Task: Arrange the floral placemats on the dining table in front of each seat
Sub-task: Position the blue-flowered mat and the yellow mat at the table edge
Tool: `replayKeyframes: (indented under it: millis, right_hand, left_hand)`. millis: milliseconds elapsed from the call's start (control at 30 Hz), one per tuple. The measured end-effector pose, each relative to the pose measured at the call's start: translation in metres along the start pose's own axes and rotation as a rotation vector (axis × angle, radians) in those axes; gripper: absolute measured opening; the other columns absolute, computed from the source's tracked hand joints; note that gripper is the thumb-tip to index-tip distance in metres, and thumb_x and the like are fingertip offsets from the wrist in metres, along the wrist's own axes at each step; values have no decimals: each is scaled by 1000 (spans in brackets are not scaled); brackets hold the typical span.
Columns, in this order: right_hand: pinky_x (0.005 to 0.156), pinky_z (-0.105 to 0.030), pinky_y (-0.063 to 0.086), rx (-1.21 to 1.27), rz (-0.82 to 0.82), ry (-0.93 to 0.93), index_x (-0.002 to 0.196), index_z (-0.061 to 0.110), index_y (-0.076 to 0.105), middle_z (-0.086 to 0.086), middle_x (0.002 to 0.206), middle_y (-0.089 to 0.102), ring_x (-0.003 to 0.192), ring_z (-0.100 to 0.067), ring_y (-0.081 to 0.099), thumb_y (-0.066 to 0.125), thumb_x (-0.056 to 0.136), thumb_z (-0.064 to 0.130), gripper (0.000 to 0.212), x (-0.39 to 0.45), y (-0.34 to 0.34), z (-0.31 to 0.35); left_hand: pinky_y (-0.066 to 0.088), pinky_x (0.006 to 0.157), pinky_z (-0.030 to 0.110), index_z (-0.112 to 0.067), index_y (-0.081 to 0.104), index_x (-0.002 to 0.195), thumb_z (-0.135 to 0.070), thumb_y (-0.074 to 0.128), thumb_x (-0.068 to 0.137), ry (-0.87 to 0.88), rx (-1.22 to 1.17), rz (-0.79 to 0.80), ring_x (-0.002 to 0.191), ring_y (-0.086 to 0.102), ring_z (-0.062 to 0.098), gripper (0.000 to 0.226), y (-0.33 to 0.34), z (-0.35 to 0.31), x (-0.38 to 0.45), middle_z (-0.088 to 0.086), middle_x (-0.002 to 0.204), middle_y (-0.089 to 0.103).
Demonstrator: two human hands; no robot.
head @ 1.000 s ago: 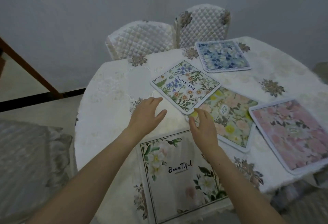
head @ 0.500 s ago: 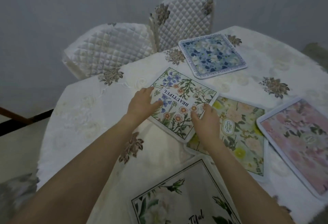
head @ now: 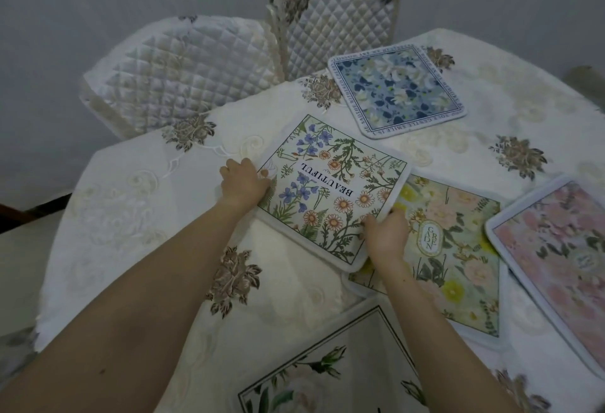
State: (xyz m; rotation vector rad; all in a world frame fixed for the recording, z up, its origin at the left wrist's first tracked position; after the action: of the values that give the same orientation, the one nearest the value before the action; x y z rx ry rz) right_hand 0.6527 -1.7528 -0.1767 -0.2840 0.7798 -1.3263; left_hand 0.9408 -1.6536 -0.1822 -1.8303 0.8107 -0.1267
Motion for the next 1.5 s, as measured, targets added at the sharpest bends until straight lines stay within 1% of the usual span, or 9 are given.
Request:
replayKeyframes:
  millis: [67, 167, 300, 500, 700, 933, 1100, 1300, 1500]
  right_hand:
    - [48, -24, 39, 69, 5, 23, 109, 0, 50, -16, 102, 60, 66, -17, 53, 52, 89, 5, 21, 4, 1, 0]
    - [49, -21, 37, 149, 32, 44, 114, 3, 46, -4, 92, 54, 65, -7, 48, 45, 89, 0, 25, 3, 3, 0]
    - [50, -22, 40, 215, 46, 17, 112, 8, 46, -1, 90, 56, 74, -15, 56, 44, 89, -2, 25, -12, 2, 5]
    - [42, -15, 40, 291, 51, -1, 114, 12, 46, 8, 82, 53, 66, -3, 51, 44, 89, -4, 30, -68, 5, 13]
    - [34, -6, 37, 354, 67, -41, 111, 7, 46, -4, 90, 57, 64, -8, 53, 46, 88, -5, 25, -155, 21, 18]
    - [34, -7, 36, 390, 65, -37, 103, 10, 42, 2, 80, 54, 62, -8, 52, 45, 87, -5, 23, -277, 61, 3]
    - [42, -12, 38, 387, 31, 5, 103, 14, 41, 3, 83, 55, 64, -5, 52, 44, 87, -1, 22, -346, 96, -16]
    - [57, -21, 41, 408, -49, 38, 103, 14, 40, -4, 94, 55, 76, -16, 53, 43, 88, -2, 22, -393, 127, -45]
    - [86, -39, 53, 485, -98, 163, 116, 9, 44, -10, 109, 62, 94, -24, 61, 44, 89, -3, 30, -414, 153, -70]
  left_hand:
    - [41, 86, 39, -5, 53, 113, -36, 59, 85, 14, -122, 15, 106, 48, 37, 42, -4, 4, 4, 21, 118, 49]
    - [40, 63, 30, -14, 53, 95, -23, 62, 83, 58, -344, 29, 77, 56, 25, 17, -11, 3, -1, 7, 90, 60]
    - [33, 48, 27, -21, 45, 82, -14, 55, 84, 132, -392, -15, 56, 49, 14, 12, -23, 1, -20, -6, 66, 54]
    - [30, 46, 29, -20, 43, 85, -6, 46, 86, 182, -363, -69, 55, 47, 18, 14, -55, 29, -58, -2, 65, 51]
    - [33, 49, 28, -17, 44, 87, -10, 49, 88, 177, -377, -110, 61, 48, 21, 8, -101, 94, -106, 2, 73, 54]
    - [37, 49, 25, -21, 45, 85, -18, 53, 87, 189, -376, -77, 70, 54, 19, 9, -145, 190, -160, 4, 85, 59]
    - [38, 49, 27, -21, 44, 85, -9, 49, 87, 162, -323, -29, 76, 57, 24, 13, -161, 251, -181, 8, 91, 61]
    - [37, 50, 29, -21, 48, 84, -7, 51, 83, 155, -323, 21, 70, 56, 26, 14, -151, 293, -187, 7, 80, 60]
    - [41, 62, 26, -17, 62, 95, -9, 60, 80, 41, -386, -1, 75, 55, 21, 17, -130, 316, -177, 4, 88, 57]
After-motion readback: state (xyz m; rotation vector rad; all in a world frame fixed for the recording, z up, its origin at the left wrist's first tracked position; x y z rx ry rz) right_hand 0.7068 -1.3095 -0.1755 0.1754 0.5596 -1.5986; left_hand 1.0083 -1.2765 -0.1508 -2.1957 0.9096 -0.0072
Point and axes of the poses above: each hand's wrist, its own x-axis towards the middle knuckle, its own y-axis out of the palm, z = x × y, the point moved 6 cm from there along x, towards the middle knuckle
